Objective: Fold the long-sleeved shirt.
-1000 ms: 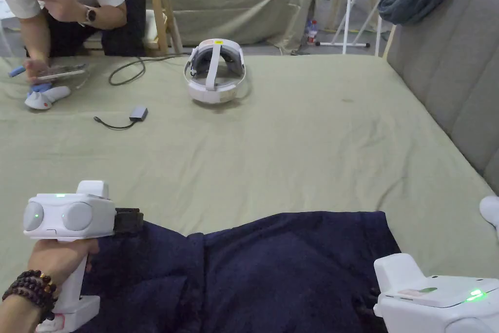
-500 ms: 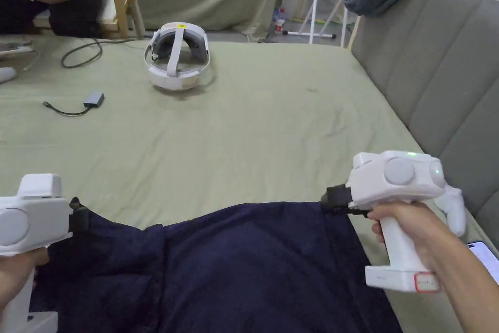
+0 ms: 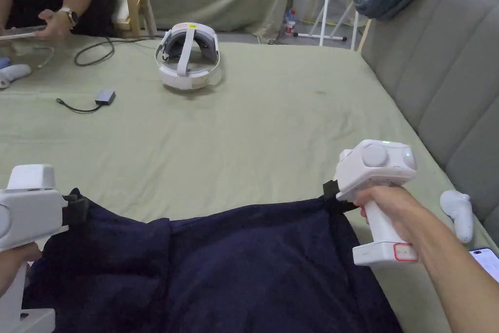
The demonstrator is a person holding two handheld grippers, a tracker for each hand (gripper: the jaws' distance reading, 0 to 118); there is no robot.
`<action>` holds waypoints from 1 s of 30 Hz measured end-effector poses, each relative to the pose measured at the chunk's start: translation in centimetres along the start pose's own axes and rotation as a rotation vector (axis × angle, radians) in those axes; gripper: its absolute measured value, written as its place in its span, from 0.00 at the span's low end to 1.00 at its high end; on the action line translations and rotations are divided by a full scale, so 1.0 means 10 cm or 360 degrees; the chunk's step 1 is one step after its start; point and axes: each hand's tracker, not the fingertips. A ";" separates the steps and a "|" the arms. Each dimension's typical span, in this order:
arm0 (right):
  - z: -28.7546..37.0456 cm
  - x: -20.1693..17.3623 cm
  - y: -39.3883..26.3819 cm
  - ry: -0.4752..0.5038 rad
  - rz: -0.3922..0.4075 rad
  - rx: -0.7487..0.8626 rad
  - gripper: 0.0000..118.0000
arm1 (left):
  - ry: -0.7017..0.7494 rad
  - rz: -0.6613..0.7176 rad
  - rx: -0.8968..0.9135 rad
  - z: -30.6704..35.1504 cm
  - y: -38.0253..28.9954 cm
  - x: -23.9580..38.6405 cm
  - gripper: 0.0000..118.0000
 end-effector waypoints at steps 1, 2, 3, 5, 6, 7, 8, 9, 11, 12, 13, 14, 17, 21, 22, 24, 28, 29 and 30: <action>0.17 -0.01 -0.08 0.0006 0.0050 0.0061 0.07 | -0.0026 -0.0006 0.0022 0.13 -0.01 -0.01 0.09; 0.37 0.00 -0.19 0.0042 0.0075 0.0122 0.07 | -0.0049 -0.0006 0.0053 0.28 -0.04 0.02 0.09; 0.56 0.02 -0.31 0.0080 0.0071 0.0176 0.07 | -0.0064 -0.0014 0.0077 0.43 -0.08 0.01 0.09; 0.90 0.11 -0.56 0.0140 0.0088 0.0290 0.07 | -0.0091 -0.0036 0.0128 0.79 -0.21 -0.03 0.09; 1.08 0.13 -0.73 0.0147 0.0112 0.0343 0.07 | -0.0084 -0.0044 0.0138 0.95 -0.30 -0.01 0.09; 1.25 0.16 -0.90 0.0148 0.0133 0.0378 0.07 | -0.0088 -0.0060 0.0159 1.13 -0.41 -0.03 0.09; 1.37 0.21 -1.09 0.0147 0.0148 0.0408 0.07 | -0.0094 -0.0057 0.0181 1.29 -0.55 -0.05 0.09; 1.49 0.24 -1.28 0.0156 0.0170 0.0431 0.07 | -0.0086 -0.0050 0.0188 1.42 -0.68 -0.05 0.09; 1.64 0.29 -1.74 0.0169 0.0185 0.0427 0.07 | -0.0088 -0.0041 0.0194 1.67 -1.02 -0.03 0.09; 1.76 0.25 -1.99 0.0166 0.0202 0.0421 0.07 | -0.0083 -0.0027 0.0187 1.74 -1.18 -0.02 0.09; 1.77 0.25 -2.23 0.0157 0.0243 0.0386 0.07 | -0.0078 -0.0021 0.0147 1.78 -1.38 -0.01 0.09; 1.74 0.24 -2.45 0.0136 0.0270 0.0325 0.07 | -0.0043 -0.0015 0.0082 1.81 -1.56 0.03 0.09; 1.33 0.25 -2.92 0.0043 0.0346 0.0076 0.07 | -0.0010 -0.0065 -0.0128 1.64 -2.05 0.11 0.09; 0.85 0.06 -3.21 -0.0148 0.0616 -0.0311 0.07 | 0.0056 -0.0133 -0.0484 1.22 -2.42 0.18 0.09; 0.77 0.04 -3.25 -0.0190 0.0614 -0.0306 0.07 | 0.0064 -0.0136 -0.0500 1.14 -2.47 0.18 0.09; 0.78 0.00 -3.17 -0.0165 0.0544 -0.0242 0.07 | 0.0079 -0.0144 -0.0478 1.05 -2.50 0.18 0.09; 0.85 0.03 -3.12 -0.0148 0.0533 -0.0248 0.11 | 0.0021 -0.0084 -0.0445 1.08 -2.39 0.04 0.24; 0.93 0.03 -3.12 -0.0166 0.0562 -0.0220 0.22 | 0.0027 -0.0095 -0.0415 1.14 -2.37 0.01 0.43; 1.03 0.04 -3.12 -0.0197 0.0556 -0.0164 0.54 | 0.0074 -0.0116 -0.0346 1.27 -2.34 0.06 0.73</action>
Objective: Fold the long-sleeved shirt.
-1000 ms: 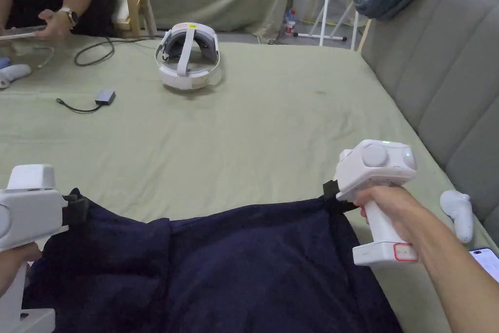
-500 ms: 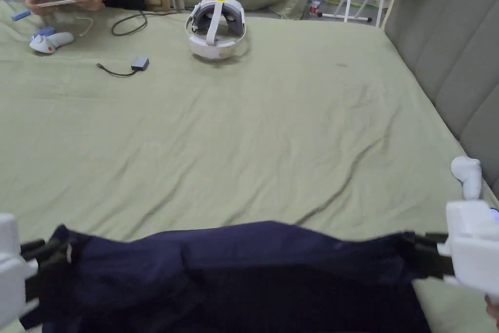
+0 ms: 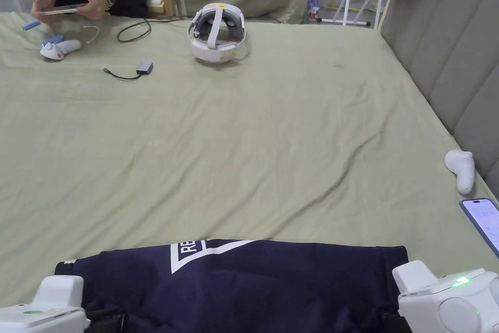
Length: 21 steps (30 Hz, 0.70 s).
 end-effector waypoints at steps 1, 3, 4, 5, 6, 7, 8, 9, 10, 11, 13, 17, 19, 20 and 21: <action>0.13 0.03 0.00 -0.0075 -0.0030 0.0047 0.80 | 0.0025 -0.0001 0.0064 0.11 0.00 -0.04 0.91; 0.40 0.03 -0.01 -0.0115 -0.0078 0.0185 0.98 | -0.0016 0.0065 0.0241 0.41 0.06 -0.12 0.91; 0.57 0.03 0.02 -0.0096 -0.0122 0.0296 0.96 | -0.0061 0.0098 0.0286 0.56 0.10 -0.13 0.91; 0.70 0.01 0.06 -0.0103 -0.0177 0.0373 0.93 | -0.0077 0.0136 0.0313 0.64 0.14 -0.13 0.91; 0.82 -0.02 0.11 -0.0098 -0.0226 0.0457 0.84 | -0.0069 0.0163 0.0355 0.76 0.20 -0.12 0.90; 0.91 -0.07 0.17 -0.0065 -0.0259 0.0524 0.73 | -0.0063 0.0175 0.0420 0.84 0.25 -0.10 0.88; 0.98 -0.13 0.22 -0.0028 -0.0263 0.0572 0.55 | -0.0055 0.0165 0.0484 0.90 0.34 -0.03 0.79; 1.03 -0.20 0.28 0.0005 -0.0278 0.0628 0.17 | -0.0059 0.0136 0.0533 0.93 0.38 0.02 0.53; 1.04 -0.26 0.33 0.0021 -0.0292 0.0662 0.00 | -0.0059 0.0110 0.0574 0.93 0.42 0.06 0.19; 1.02 -0.32 0.38 0.0027 -0.0308 0.0680 0.00 | -0.0025 0.0074 0.0587 0.90 0.45 0.10 0.04; 0.98 -0.38 0.46 0.0033 -0.0307 0.0669 0.00 | 0.0039 0.0080 0.0550 0.81 0.51 0.17 0.03; 0.94 -0.43 0.51 0.0065 -0.0293 0.0670 0.00 | -0.0112 0.0198 0.0549 0.73 0.53 0.00 0.28; 0.90 -0.48 0.53 0.0110 -0.0288 0.0667 0.00 | -0.0189 0.0278 0.0539 0.71 0.53 -0.18 0.37; 0.91 -0.48 0.52 0.0122 -0.0283 0.0664 0.00 | -0.0266 0.0334 0.0491 0.68 0.51 -0.31 0.69; 0.91 -0.49 0.51 0.0128 -0.0268 0.0658 0.00 | -0.0323 0.0411 0.0403 0.62 0.50 -0.45 0.94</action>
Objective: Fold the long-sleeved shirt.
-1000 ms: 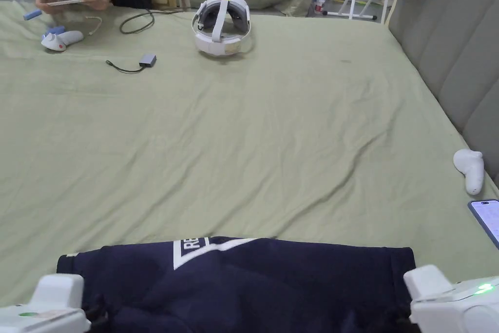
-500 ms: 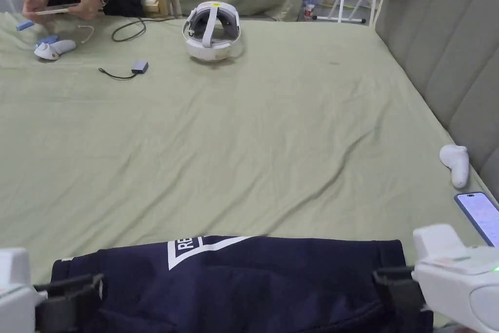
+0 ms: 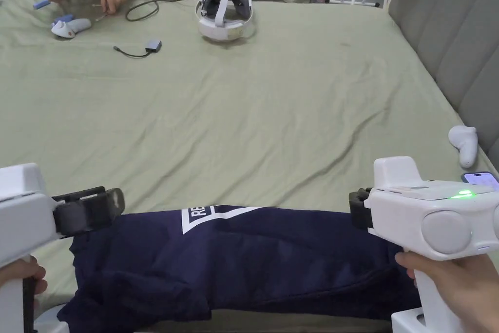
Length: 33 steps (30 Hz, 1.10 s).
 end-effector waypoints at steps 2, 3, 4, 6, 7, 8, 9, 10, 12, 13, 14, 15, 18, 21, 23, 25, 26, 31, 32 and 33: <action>0.03 -0.06 -0.03 0.0000 0.0033 -0.0013 0.00 | -0.0131 0.0202 -0.0043 -0.06 0.05 -0.35 0.89; 0.03 -0.06 -0.05 -0.0003 0.0046 -0.0022 0.00 | -0.0116 0.0300 -0.0088 -0.06 0.07 -0.51 0.90; 0.03 -0.06 -0.06 0.0000 0.0056 -0.0029 0.00 | -0.0123 0.0368 -0.0108 -0.10 0.02 -0.69 0.90; 0.04 -0.09 -0.08 0.0012 0.0070 -0.0041 0.00 | -0.0277 0.0459 -0.0177 -0.37 -0.13 -1.11 0.90; 0.03 -0.09 -0.09 0.0017 0.0074 -0.0051 0.00 | -0.0329 0.0518 -0.0212 -0.23 -0.13 -1.10 0.90; 0.02 -0.10 -0.11 0.0020 0.0081 -0.0060 0.00 | -0.0424 0.0592 -0.0275 -0.30 -0.19 -1.25 0.90; 0.02 -0.13 -0.12 0.0017 0.0088 -0.0066 0.00 | -0.0535 0.0655 -0.0347 -0.42 -0.27 -1.35 0.90; 0.01 -0.14 -0.13 0.0016 0.0096 -0.0071 0.00 | -0.0602 0.0716 -0.0395 -0.56 -0.35 -1.42 0.90; 0.00 -0.15 -0.15 0.0023 0.0105 -0.0075 0.00 | -0.0630 0.0770 -0.0481 -0.81 -0.48 -1.50 0.90; -0.01 -0.16 -0.16 0.0026 0.0105 -0.0080 0.00 | -0.0599 0.0773 -0.0515 -0.89 -0.56 -1.46 0.90; -0.02 -0.17 -0.17 0.0028 0.0106 -0.0089 0.00 | -0.0660 0.0762 -0.0489 -1.00 -0.53 -1.53 0.90; -0.04 -0.18 -0.18 0.0028 0.0110 -0.0094 0.00 | -0.0764 0.0729 -0.0352 -1.04 -0.55 -1.47 0.91; -0.05 -0.20 -0.20 0.0011 0.0123 -0.0122 0.00 | -0.0994 0.0916 -0.0493 -1.39 -0.63 -1.32 0.92; -0.04 -0.19 -0.22 0.0015 0.0118 -0.0127 0.00 | -0.1075 0.0788 -0.0521 -1.62 -0.53 -1.03 0.94; -0.03 -0.18 -0.23 0.0011 0.0113 -0.0124 0.00 | -0.1076 0.0731 -0.0554 -1.78 -0.53 -0.80 0.94; -0.02 -0.18 -0.23 0.0009 0.0110 -0.0125 0.00 | -0.1020 0.0666 -0.0526 -1.89 -0.47 -0.66 0.82; -0.02 -0.18 -0.23 0.0003 0.0106 -0.0126 0.00 | -0.0960 0.0596 -0.0535 -1.86 -0.44 -0.57 0.65; 0.02 -0.15 -0.23 -0.0010 0.0100 -0.0124 0.00 | -0.0657 0.0282 -0.0528 -1.92 -0.16 -0.52 0.23; 0.04 -0.14 -0.23 -0.0011 0.0101 -0.0123 0.00 | -0.0651 0.0226 -0.0503 -1.30 -0.34 -0.30 0.22; 0.05 -0.12 -0.23 -0.0015 0.0098 -0.0120 0.00 | -0.0593 0.0161 -0.0488 -1.25 -0.25 -0.27 0.22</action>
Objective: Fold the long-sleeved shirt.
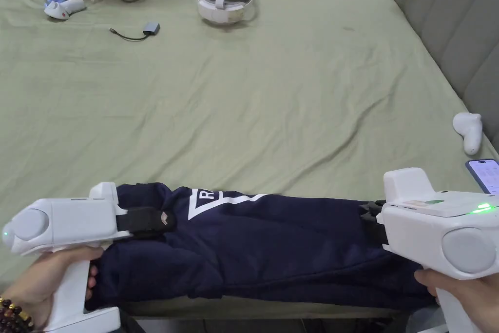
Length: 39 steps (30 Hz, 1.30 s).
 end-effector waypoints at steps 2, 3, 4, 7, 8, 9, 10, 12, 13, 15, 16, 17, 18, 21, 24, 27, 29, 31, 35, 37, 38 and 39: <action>0.02 0.02 0.00 -0.0007 -0.0001 0.0001 0.00 | 0.0036 0.0017 0.0001 0.13 0.09 0.06 0.22; 0.02 0.02 0.00 -0.0010 -0.0001 0.0003 0.00 | 0.0031 0.0017 0.0005 0.21 0.15 0.02 0.22; 0.01 0.08 -0.02 -0.0020 -0.0011 0.0004 0.00 | 0.0064 0.0000 0.0039 0.32 0.18 0.02 0.22; 0.01 0.10 -0.03 -0.0024 -0.0016 0.0009 0.00 | 0.0192 0.0019 0.0127 0.70 0.36 -0.11 0.22; 0.02 0.08 -0.01 -0.0020 -0.0019 0.0013 0.00 | 0.0234 0.0033 0.0151 0.87 0.42 -0.21 0.22; 0.02 0.08 -0.01 -0.0016 -0.0018 0.0014 0.00 | 0.0279 0.0030 0.0171 1.01 0.42 -0.23 0.22; 0.01 0.07 0.00 -0.0012 -0.0019 0.0014 0.00 | 0.0340 0.0032 0.0196 1.16 0.46 -0.33 0.22; -0.01 0.04 0.03 -0.0001 -0.0014 0.0017 0.00 | 0.0438 0.0110 0.0215 1.40 0.60 -0.56 0.22; -0.02 0.03 0.04 0.0004 -0.0011 0.0016 0.00 | 0.0468 0.0113 0.0220 1.48 0.61 -0.57 0.22; -0.05 0.00 0.05 0.0012 -0.0009 0.0019 0.00 | 0.0519 0.0056 0.0198 1.57 0.63 -0.50 0.22; -0.08 0.00 0.07 0.0020 -0.0011 0.0017 0.00 | 0.0502 0.0067 0.0197 1.57 0.64 -0.40 0.22; -0.10 -0.01 0.08 0.0026 -0.0014 0.0016 0.00 | 0.0465 0.0078 0.0199 1.54 0.64 -0.29 0.22; -0.11 -0.03 0.09 0.0029 -0.0017 0.0018 0.00 | 0.0387 0.0082 0.0201 1.55 0.63 -0.19 0.22; -0.15 -0.05 0.11 0.0035 -0.0019 0.0026 0.00 | 0.0315 0.0008 0.0151 1.23 0.51 0.42 0.22; -0.15 -0.05 0.11 0.0039 -0.0019 0.0036 0.00 | 0.0331 -0.0176 0.0034 0.88 0.48 0.67 0.22; -0.12 -0.01 0.08 0.0043 -0.0038 0.0046 0.00 | 0.0378 -0.0157 -0.0003 0.30 0.32 0.85 0.22; -0.10 0.03 0.04 0.0036 -0.0057 0.0047 0.00 | 0.0356 -0.0112 -0.0061 -0.13 0.26 0.88 0.22; -0.08 0.09 0.00 0.0022 -0.0082 0.0043 0.00 | 0.0355 -0.0141 -0.0141 -0.58 0.09 1.01 0.22; -0.03 0.19 -0.08 -0.0012 -0.0112 0.0023 0.00 | 0.0383 -0.0231 -0.0209 -1.22 -0.17 1.20 0.41; 0.00 0.27 -0.11 -0.0031 -0.0124 0.0017 0.00 | 0.0132 -0.0278 -0.0167 -1.26 -0.24 1.27 0.83; 0.01 0.29 -0.13 -0.0038 -0.0131 0.0015 0.00 | 0.0037 -0.0272 -0.0179 -1.27 -0.23 1.35 0.94; 0.02 0.32 -0.15 -0.0046 -0.0138 0.0010 0.00 | -0.0059 -0.0258 -0.0201 -1.20 -0.22 1.35 0.91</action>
